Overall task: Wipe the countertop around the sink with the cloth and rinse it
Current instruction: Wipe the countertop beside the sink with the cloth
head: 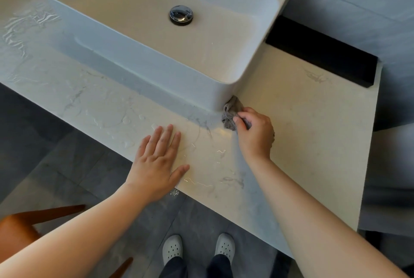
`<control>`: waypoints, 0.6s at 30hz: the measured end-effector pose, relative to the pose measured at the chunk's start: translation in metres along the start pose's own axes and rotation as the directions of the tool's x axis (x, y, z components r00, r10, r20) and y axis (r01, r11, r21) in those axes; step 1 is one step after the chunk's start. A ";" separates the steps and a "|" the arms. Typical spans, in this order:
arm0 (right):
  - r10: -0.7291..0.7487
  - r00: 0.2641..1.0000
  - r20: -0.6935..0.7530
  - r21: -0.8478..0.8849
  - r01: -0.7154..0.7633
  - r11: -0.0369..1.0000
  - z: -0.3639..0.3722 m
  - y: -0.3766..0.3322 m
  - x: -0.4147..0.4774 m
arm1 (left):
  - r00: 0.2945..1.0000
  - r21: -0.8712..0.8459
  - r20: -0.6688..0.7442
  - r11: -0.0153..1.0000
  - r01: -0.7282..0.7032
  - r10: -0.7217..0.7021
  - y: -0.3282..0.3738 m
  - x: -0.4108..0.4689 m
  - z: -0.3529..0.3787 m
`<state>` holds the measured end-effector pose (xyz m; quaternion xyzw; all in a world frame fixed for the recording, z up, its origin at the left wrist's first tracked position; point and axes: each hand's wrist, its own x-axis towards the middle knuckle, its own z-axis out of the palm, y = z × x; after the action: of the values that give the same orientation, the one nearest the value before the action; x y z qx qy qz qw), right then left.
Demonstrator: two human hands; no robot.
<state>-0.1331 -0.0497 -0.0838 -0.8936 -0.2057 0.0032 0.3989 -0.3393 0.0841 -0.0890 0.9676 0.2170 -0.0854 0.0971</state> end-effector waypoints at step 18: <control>-0.043 0.965 0.258 0.063 0.027 0.998 -0.027 -0.015 -0.075 | 0.995 -0.086 0.053 0.994 -0.074 0.078 -0.001 -0.007 -0.023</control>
<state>-0.2027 -0.0878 -0.0661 -0.8696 -0.2716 0.1189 0.3947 -0.3437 0.0875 -0.0657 0.9674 0.1806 -0.0998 0.1471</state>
